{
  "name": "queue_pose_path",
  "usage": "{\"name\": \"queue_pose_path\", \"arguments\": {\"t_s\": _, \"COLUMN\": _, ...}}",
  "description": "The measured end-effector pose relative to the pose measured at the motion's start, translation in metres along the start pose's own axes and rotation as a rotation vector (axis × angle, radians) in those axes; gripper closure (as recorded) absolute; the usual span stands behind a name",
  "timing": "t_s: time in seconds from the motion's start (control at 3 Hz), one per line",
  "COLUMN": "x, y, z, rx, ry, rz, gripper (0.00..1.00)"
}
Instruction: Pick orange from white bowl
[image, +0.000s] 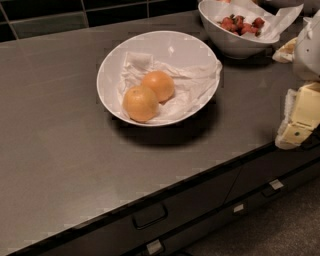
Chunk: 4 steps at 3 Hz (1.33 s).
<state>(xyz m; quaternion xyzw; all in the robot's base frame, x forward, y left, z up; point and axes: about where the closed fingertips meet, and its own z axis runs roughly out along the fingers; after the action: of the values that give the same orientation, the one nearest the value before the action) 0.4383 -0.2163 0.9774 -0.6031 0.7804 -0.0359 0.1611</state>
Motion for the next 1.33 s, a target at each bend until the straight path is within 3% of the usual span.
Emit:
{"name": "queue_pose_path", "arguments": {"t_s": 0.33, "x": -0.002, "y": -0.001, "z": 0.0, "rx": 0.004, "ry": -0.004, "rz": -0.001, "gripper": 0.0}}
{"name": "queue_pose_path", "arguments": {"t_s": 0.67, "x": -0.04, "y": -0.018, "z": 0.006, "rx": 0.007, "ry": -0.052, "rz": -0.092, "gripper": 0.0}}
{"name": "queue_pose_path", "arguments": {"t_s": 1.0, "x": -0.081, "y": -0.034, "z": 0.013, "rx": -0.013, "ry": -0.094, "rz": -0.21, "gripper": 0.0}}
{"name": "queue_pose_path", "arguments": {"t_s": 1.33, "x": -0.122, "y": -0.042, "z": 0.022, "rx": -0.075, "ry": -0.156, "rz": -0.368, "gripper": 0.0}}
